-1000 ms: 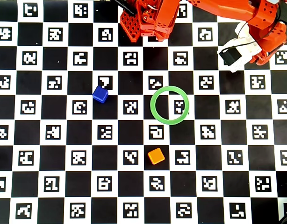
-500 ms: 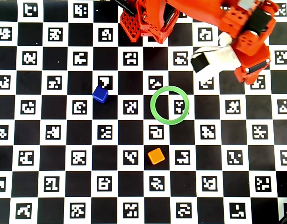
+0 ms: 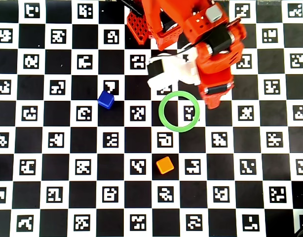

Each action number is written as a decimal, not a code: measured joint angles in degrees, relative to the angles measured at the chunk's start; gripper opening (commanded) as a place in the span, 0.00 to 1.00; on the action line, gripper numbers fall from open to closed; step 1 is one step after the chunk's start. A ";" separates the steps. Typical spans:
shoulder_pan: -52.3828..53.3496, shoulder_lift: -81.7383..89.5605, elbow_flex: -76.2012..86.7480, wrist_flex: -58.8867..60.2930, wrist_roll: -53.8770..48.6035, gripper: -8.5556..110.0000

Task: Grab the red cube then put it in the green circle then put the blue cube on top and finally the orange cube on top

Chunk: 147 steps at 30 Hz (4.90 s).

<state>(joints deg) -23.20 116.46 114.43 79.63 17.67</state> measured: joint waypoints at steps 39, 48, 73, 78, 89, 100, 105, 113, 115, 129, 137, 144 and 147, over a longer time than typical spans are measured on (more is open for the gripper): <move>7.91 -4.13 21.27 -24.26 1.05 0.20; 8.35 -8.70 22.24 -27.16 -0.79 0.20; 8.79 -11.69 22.24 -27.60 1.32 0.46; 8.79 -11.69 22.24 -26.37 1.32 0.49; 8.79 -11.60 18.54 -19.78 2.55 0.50; 11.34 -6.77 10.11 -11.07 3.60 0.50; 15.29 -5.71 5.80 -6.94 5.01 0.50; 24.61 -5.71 0.88 -1.49 4.31 0.48; 27.33 -5.01 -0.09 -0.35 2.90 0.47; 48.25 -3.87 -3.34 6.42 -12.04 0.46; 54.76 -3.87 -2.29 4.83 -16.17 0.46; 55.46 -3.87 4.39 -1.67 -17.84 0.46; 55.46 -3.87 6.06 -3.60 -18.37 0.46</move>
<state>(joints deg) 32.26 112.59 120.50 76.03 -0.70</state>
